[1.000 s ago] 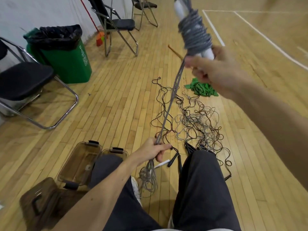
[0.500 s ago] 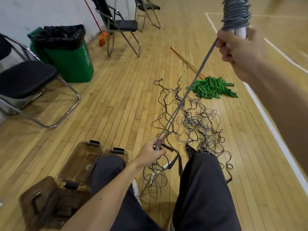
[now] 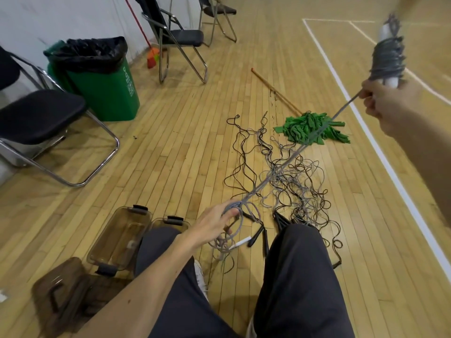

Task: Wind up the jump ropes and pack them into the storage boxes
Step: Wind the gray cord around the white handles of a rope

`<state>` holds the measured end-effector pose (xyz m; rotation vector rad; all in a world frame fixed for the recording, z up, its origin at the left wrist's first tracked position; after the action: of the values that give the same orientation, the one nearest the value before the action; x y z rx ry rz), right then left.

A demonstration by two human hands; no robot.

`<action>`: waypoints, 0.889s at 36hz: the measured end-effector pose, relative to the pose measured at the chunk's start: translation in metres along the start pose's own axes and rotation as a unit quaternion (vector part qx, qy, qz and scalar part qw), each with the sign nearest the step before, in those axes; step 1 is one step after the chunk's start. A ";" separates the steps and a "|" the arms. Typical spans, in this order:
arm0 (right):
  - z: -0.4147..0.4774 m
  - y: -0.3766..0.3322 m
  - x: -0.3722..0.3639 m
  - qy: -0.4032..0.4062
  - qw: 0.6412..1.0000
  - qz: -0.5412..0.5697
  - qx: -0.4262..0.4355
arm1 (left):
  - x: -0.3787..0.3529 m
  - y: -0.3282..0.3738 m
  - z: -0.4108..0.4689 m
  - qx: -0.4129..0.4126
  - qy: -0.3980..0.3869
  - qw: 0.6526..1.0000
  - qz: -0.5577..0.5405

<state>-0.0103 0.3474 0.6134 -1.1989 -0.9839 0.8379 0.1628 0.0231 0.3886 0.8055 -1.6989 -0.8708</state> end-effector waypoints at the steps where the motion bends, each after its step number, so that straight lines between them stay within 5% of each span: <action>1: 0.004 0.006 0.004 0.005 1.000 -0.004 -0.011 | 0.000 0.001 -0.001 -0.001 -0.009 1.000 0.002; 5: 0.016 0.023 0.022 0.042 0.999 -0.015 -0.031 | -0.005 -0.010 -0.003 0.074 -0.032 0.993 -0.081; 11: 0.040 0.037 0.067 0.091 0.995 -0.007 -0.039 | 0.010 -0.088 -0.003 0.251 0.047 0.967 0.006; 19: -0.017 0.022 0.014 -0.073 0.997 -0.030 0.003 | -0.001 -0.006 0.041 0.161 0.018 0.960 0.229; 32: -0.089 -0.050 -0.015 -0.262 0.959 0.070 0.083 | -0.043 0.082 0.058 -0.018 0.013 1.000 0.015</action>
<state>0.0681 0.2937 0.6536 -0.9233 -1.2311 1.3696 0.1093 0.1113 0.4248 0.7622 -1.6644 -0.8638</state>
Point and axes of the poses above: each hand's wrist, its own z-axis towards the middle knuckle, its own x-axis out of the back of the hand, y = z × x, the point moved 3 cm from there along z, towards the middle knuckle, and after that the axes turned 1 degree about -z, right-handed, at the moved point
